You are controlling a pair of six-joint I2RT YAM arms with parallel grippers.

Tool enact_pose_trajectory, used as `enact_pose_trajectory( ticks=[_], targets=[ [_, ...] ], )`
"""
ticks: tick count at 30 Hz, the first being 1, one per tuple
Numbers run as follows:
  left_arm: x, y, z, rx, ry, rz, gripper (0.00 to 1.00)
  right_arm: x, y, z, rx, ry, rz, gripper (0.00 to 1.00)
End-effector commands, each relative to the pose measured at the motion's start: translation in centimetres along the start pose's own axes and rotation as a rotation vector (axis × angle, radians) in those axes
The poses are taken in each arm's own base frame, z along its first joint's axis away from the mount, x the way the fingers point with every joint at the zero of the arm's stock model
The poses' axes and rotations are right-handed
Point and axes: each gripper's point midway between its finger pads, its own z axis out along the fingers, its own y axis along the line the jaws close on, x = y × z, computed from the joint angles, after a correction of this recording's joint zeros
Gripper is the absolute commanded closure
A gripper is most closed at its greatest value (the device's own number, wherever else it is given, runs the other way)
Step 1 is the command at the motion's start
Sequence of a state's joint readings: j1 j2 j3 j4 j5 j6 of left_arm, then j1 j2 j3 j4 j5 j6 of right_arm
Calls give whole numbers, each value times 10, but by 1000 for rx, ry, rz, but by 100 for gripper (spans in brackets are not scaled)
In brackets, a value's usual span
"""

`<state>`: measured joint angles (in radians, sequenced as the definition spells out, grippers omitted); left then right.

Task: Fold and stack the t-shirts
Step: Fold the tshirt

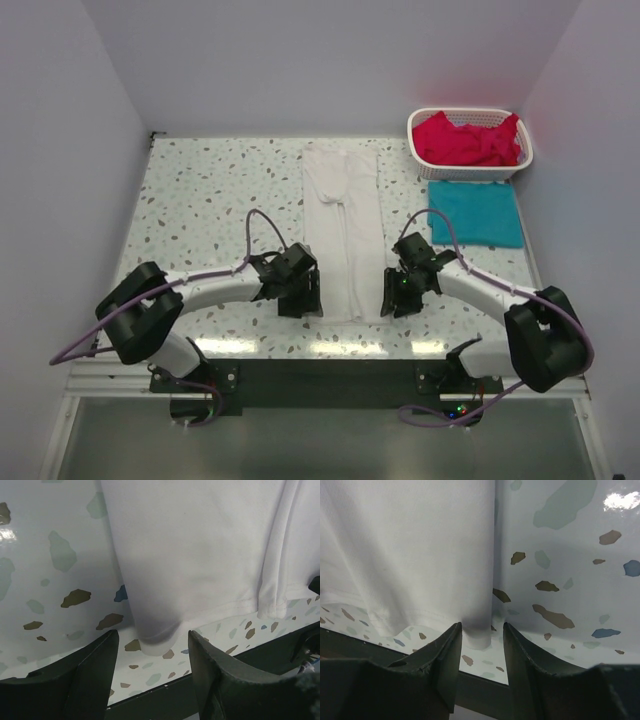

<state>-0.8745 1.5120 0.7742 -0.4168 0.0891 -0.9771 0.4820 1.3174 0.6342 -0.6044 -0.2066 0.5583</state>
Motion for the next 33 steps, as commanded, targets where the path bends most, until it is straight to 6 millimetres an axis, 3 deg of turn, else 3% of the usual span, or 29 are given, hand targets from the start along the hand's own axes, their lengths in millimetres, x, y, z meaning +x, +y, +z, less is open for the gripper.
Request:
enact_pose_trajectory(
  ticks=[1,11,18,21,26,29,31,33],
  targets=[
    [-2,-14,2,33,-2,4,38,-2,8,4,-36,-6,7,58],
    [6,-2,6,-18,34,17,62,10,0,10,-13,32,8,59],
    [13,17,1,-81,47,28,96,17,-15,1,62,48,1,84],
    [23,29,-5,-103,62,31,98,27,-17,-4,61,70,1,100],
    [57,53,-18,-128,131,48,98,55,-5,-16,3,134,-6,100],
    [74,55,-24,-98,162,44,97,72,-1,-22,4,169,-36,100],
    [74,47,-27,-53,160,40,96,65,2,-28,0,136,-52,100],
    [60,32,-32,-20,124,46,95,53,2,-34,33,103,-65,100]
  ],
)
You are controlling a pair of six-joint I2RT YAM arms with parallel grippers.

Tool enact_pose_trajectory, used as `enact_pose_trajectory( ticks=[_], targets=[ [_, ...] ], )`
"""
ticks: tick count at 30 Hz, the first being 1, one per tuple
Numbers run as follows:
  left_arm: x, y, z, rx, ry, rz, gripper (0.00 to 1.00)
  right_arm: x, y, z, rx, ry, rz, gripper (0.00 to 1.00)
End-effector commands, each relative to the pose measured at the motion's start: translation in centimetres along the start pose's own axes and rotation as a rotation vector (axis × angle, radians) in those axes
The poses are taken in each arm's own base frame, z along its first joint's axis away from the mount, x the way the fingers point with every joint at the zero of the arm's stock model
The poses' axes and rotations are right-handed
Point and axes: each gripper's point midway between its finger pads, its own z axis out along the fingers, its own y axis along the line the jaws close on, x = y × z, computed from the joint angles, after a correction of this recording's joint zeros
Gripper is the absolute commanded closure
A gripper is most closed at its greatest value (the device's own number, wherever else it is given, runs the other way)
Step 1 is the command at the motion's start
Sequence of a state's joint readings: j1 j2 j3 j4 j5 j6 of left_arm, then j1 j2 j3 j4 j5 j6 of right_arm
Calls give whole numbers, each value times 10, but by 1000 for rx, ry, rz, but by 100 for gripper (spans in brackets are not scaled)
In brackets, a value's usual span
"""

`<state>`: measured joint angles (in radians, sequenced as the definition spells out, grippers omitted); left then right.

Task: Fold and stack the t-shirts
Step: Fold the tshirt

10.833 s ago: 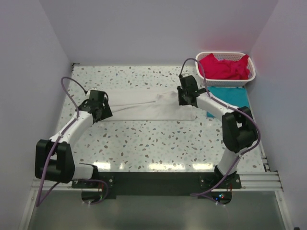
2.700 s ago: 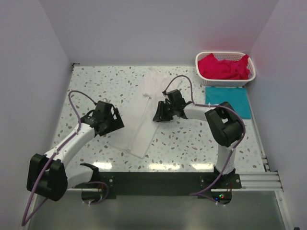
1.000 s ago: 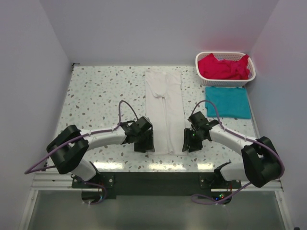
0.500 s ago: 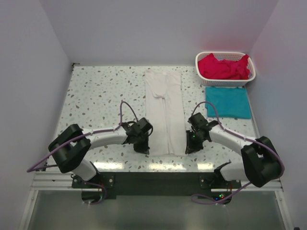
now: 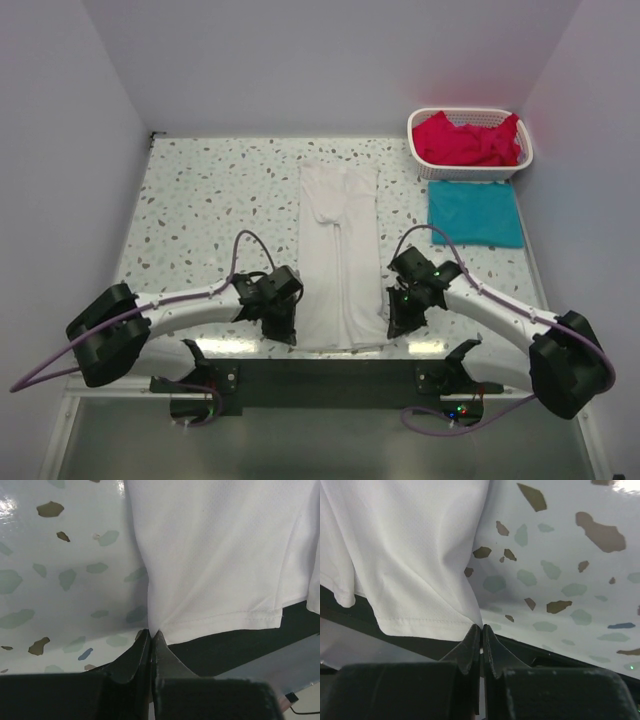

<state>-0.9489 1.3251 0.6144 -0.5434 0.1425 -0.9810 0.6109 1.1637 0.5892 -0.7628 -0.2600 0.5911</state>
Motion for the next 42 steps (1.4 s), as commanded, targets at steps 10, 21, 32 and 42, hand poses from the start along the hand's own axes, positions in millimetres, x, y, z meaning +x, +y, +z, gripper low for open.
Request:
enact_pose_trajectory(
  ticks=[10,21,32,42],
  targets=[
    [-168,-12,-67,52,-355,-81,93,-149,31,-67,155,-343,-72,100],
    [-280,0,-69,-59,-546,-82,92,-234,22,-71,134,-452,-44,100],
    [-315,6,-45,-84,-581,-93,91,-266,18,-34,140,-451,-41,100],
    [-327,19,-20,-126,-598,-125,85,-284,5,-8,173,-458,-41,100]
  ],
)
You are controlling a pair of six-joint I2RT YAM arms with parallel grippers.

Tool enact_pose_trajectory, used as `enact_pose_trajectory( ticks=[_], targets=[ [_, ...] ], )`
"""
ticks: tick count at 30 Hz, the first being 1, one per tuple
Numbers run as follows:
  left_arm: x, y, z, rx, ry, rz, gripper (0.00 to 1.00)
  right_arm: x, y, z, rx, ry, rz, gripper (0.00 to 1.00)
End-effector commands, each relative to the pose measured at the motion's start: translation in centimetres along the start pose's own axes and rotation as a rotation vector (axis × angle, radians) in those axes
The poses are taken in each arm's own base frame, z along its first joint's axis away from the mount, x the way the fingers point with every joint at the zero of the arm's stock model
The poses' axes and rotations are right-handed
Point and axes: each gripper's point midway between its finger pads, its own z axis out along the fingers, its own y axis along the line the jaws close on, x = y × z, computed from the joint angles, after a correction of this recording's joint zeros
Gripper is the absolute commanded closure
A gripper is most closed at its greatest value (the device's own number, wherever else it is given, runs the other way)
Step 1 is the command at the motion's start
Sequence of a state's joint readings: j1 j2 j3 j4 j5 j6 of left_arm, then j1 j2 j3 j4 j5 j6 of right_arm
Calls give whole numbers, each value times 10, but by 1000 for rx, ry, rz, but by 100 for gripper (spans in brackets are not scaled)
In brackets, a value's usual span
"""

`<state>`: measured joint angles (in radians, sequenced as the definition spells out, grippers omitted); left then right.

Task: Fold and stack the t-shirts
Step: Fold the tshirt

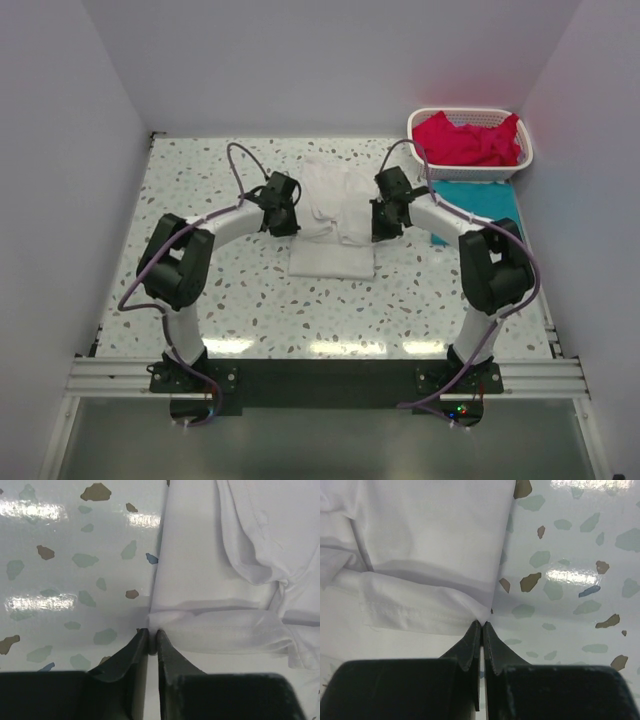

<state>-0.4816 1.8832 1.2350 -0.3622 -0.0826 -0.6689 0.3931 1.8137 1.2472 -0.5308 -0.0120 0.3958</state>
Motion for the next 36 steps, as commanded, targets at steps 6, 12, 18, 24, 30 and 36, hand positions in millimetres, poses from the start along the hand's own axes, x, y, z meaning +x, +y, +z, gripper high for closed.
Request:
enact_pose_trajectory(
  ticks=[6,12,18,24,30,36],
  targets=[
    [-36,-4,-1,8,-127,-17,58,-30,-2,5,26,-85,-42,82],
    [-40,-7,-40,11,-199,-48,38,-50,8,-40,19,-199,-99,57],
    [-3,-36,-73,9,-247,75,44,-37,36,-54,-49,-246,-206,60],
    [48,-36,-48,24,-148,139,65,-8,74,-34,-145,-212,-275,82],
    [76,-33,-30,10,-100,196,66,-1,87,-8,-192,-184,-262,90],
    [94,-22,-19,-19,-48,212,66,4,88,16,-181,-147,-267,91]
  ],
)
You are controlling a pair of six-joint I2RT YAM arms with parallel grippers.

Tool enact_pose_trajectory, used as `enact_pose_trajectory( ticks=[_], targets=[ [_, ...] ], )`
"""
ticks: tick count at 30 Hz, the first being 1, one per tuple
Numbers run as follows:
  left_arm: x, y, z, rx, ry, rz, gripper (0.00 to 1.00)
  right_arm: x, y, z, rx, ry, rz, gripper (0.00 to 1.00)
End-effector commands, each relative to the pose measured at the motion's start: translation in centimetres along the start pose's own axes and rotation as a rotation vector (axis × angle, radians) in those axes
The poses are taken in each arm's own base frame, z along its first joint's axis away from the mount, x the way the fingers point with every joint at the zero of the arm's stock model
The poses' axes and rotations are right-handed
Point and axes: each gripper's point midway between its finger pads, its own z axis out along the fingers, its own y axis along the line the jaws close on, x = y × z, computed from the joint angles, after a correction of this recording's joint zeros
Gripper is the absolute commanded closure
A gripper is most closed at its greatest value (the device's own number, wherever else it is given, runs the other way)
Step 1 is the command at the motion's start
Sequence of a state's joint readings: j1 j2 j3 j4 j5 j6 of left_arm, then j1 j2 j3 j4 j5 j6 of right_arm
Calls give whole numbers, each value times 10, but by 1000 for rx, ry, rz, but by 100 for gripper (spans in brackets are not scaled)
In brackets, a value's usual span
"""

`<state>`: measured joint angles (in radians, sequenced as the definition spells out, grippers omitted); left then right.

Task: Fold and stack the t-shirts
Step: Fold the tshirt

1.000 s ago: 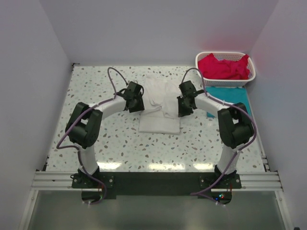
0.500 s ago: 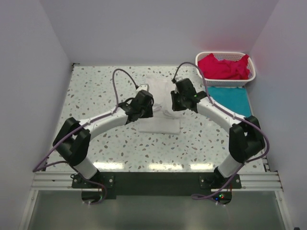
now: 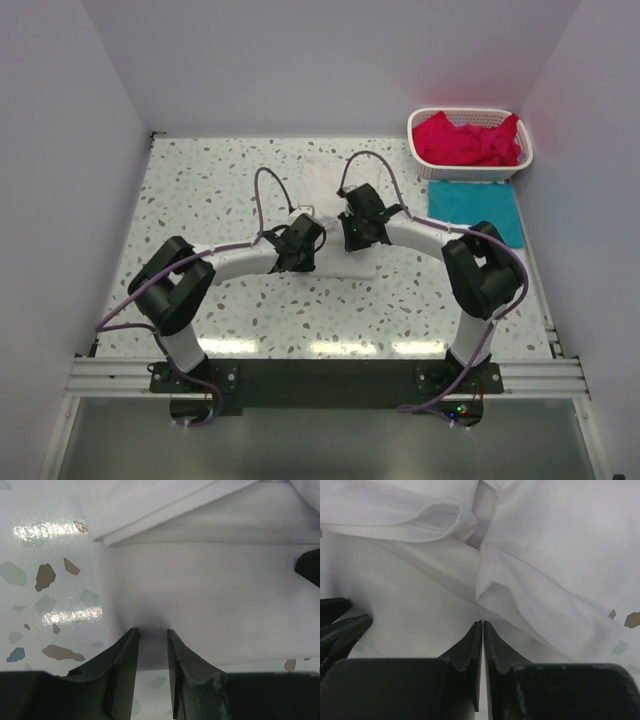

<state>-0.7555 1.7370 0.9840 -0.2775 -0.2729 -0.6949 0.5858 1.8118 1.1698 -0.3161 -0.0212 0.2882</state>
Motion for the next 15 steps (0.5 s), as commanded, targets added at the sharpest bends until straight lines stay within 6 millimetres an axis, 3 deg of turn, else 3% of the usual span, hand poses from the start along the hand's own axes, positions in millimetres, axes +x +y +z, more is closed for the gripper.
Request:
enact_pose_trajectory(
  ticks=[1,5,8,9,11,13,15],
  targets=[
    [6,0,7,-1,1,7,66,-14,3,14,-13,-37,3,92],
    [11,4,6,-6,15,12,66,-32,-26,21,126,-73,-22,94],
    [16,6,4,-6,24,14,66,-73,-44,19,174,-165,7,93],
    [18,6,3,-1,29,14,66,-96,-51,14,189,-218,28,92],
    [19,6,0,7,31,10,66,-119,-55,9,193,-275,43,90],
    [24,9,-1,3,38,6,66,-141,-44,-1,141,-326,27,87],
    [26,10,-4,7,39,1,66,-145,-16,-10,6,-334,-9,80]
  ],
)
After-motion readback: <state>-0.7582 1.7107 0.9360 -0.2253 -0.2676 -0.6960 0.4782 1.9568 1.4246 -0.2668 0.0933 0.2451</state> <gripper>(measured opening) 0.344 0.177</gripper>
